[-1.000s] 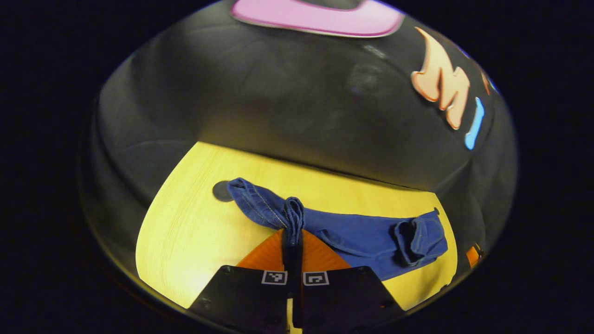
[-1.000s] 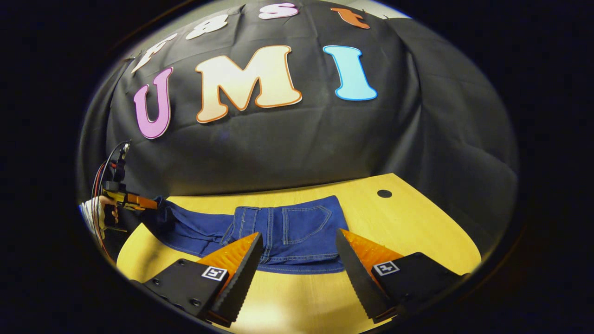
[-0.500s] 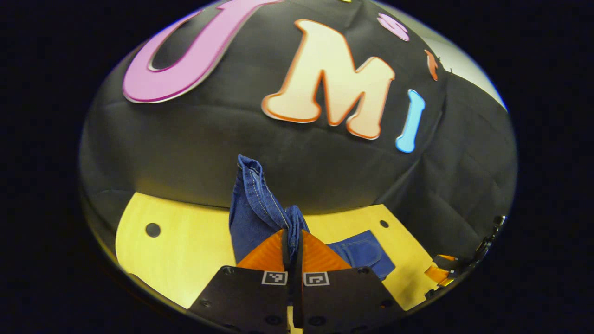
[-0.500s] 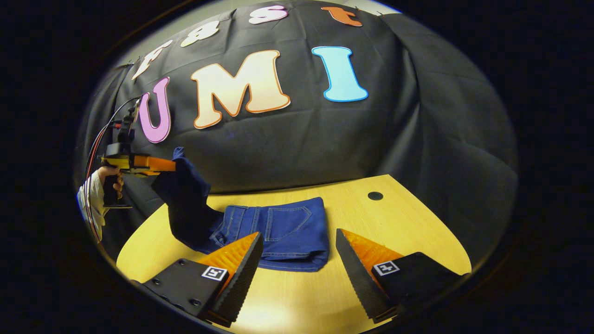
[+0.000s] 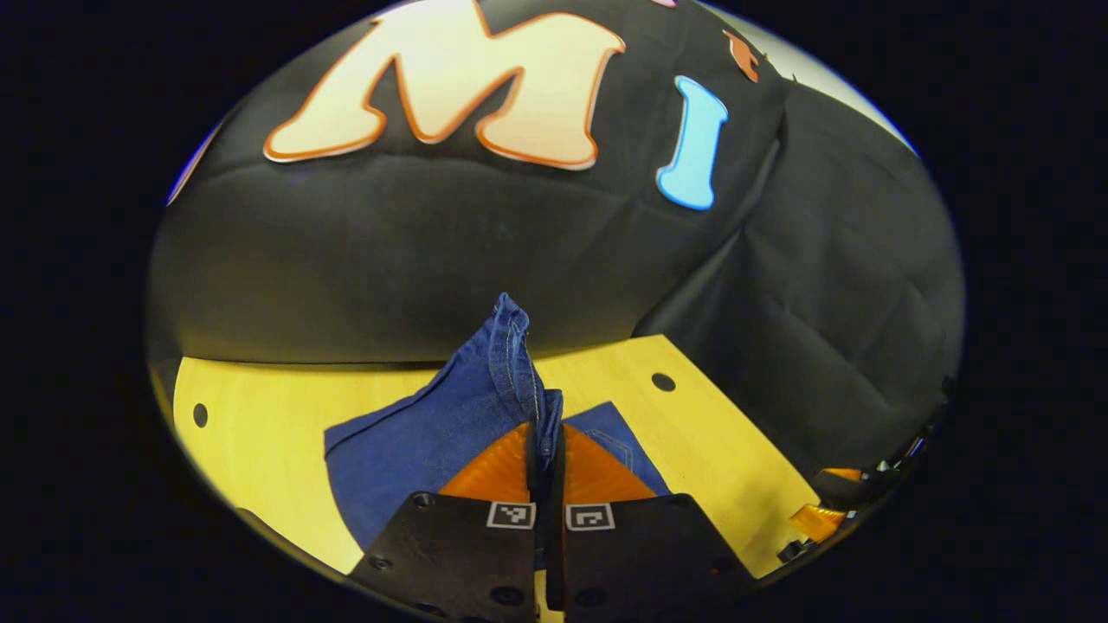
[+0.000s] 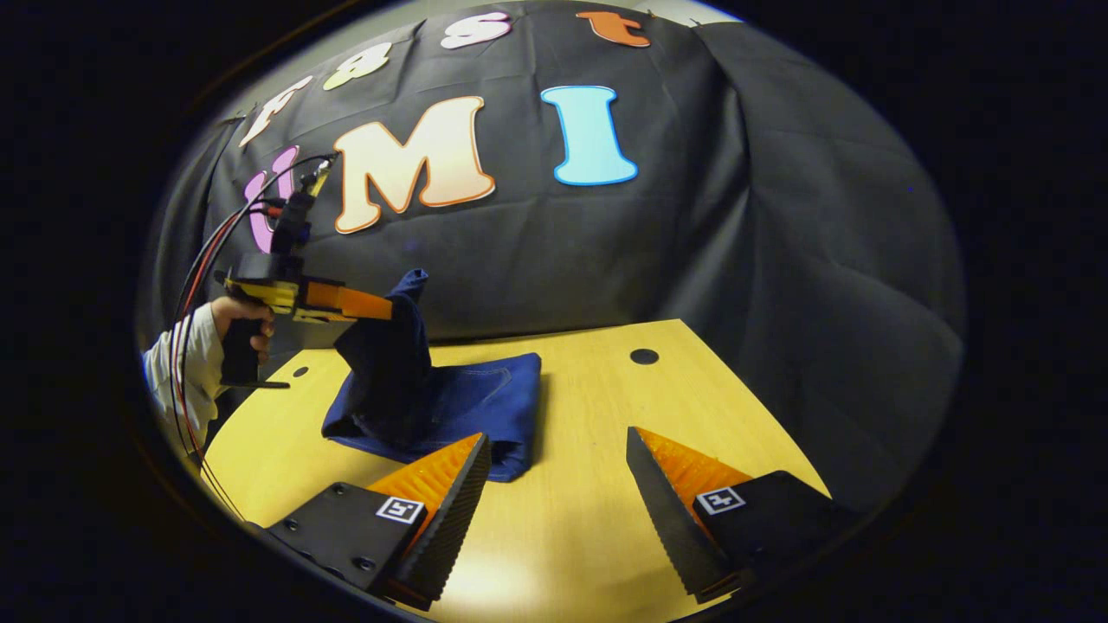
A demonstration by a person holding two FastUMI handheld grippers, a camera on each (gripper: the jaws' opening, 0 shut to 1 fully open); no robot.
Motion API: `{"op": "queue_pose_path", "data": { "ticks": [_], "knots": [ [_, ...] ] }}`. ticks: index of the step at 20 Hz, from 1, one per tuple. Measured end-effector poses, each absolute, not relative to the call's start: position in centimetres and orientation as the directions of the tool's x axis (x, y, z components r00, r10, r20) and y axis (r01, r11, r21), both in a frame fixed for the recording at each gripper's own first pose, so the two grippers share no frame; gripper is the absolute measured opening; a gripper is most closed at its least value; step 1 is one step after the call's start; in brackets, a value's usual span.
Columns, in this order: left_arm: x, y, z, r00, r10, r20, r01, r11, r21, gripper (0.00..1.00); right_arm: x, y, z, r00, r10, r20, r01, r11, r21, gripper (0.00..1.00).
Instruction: Grasp the waist and the cuffs of the jeans and fold them to make the two legs overlap; first hold the waist and fold one-third of the jeans toward the cuffs, then hold the cuffs and fold the remaining one-third in the same direction to finish folding.
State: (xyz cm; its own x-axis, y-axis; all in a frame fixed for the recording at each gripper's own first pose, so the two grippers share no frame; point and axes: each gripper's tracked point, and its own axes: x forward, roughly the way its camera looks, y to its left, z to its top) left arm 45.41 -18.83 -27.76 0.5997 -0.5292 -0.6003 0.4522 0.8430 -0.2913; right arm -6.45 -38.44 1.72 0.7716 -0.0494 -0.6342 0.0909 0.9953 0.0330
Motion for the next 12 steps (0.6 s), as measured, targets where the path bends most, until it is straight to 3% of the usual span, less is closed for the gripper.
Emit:
{"op": "queue_pose_path", "data": {
  "ticks": [3, 4, 8, 9, 10, 12],
  "knots": [
    [44.2, -20.0, -31.1, 0.603, -0.473, -0.643, 0.442, 0.868, -0.225, 0.00, -7.1, -39.9, 2.0, 0.772, -0.054, -0.633, 0.096, 0.995, 0.032, 0.98],
    [44.3, -20.5, -30.8, 0.637, -0.476, -0.605, 0.455, 0.867, -0.203, 0.00, -6.8, -40.0, 2.2, 0.779, -0.047, -0.626, 0.091, 0.995, 0.039, 0.98],
    [42.8, -20.2, -25.1, 0.757, -0.486, -0.436, 0.498, 0.862, -0.097, 0.99, -5.0, -38.9, 3.6, 0.818, -0.002, -0.575, 0.057, 0.995, 0.078, 0.98],
    [42.0, -19.3, -22.8, 0.790, -0.473, -0.391, 0.484, 0.872, -0.077, 0.93, -4.4, -38.2, 4.4, 0.836, 0.008, -0.548, 0.052, 0.994, 0.092, 0.93],
    [41.2, -18.0, -20.5, 0.821, -0.453, -0.346, 0.461, 0.885, -0.067, 0.93, -3.5, -37.2, 5.7, 0.857, 0.021, -0.515, 0.043, 0.993, 0.112, 0.98],
    [39.2, -14.6, -16.4, 0.881, -0.397, -0.256, 0.396, 0.917, -0.058, 0.93, -2.5, -34.7, 8.8, 0.900, 0.045, -0.434, 0.019, 0.990, 0.142, 0.98]
  ]
}}
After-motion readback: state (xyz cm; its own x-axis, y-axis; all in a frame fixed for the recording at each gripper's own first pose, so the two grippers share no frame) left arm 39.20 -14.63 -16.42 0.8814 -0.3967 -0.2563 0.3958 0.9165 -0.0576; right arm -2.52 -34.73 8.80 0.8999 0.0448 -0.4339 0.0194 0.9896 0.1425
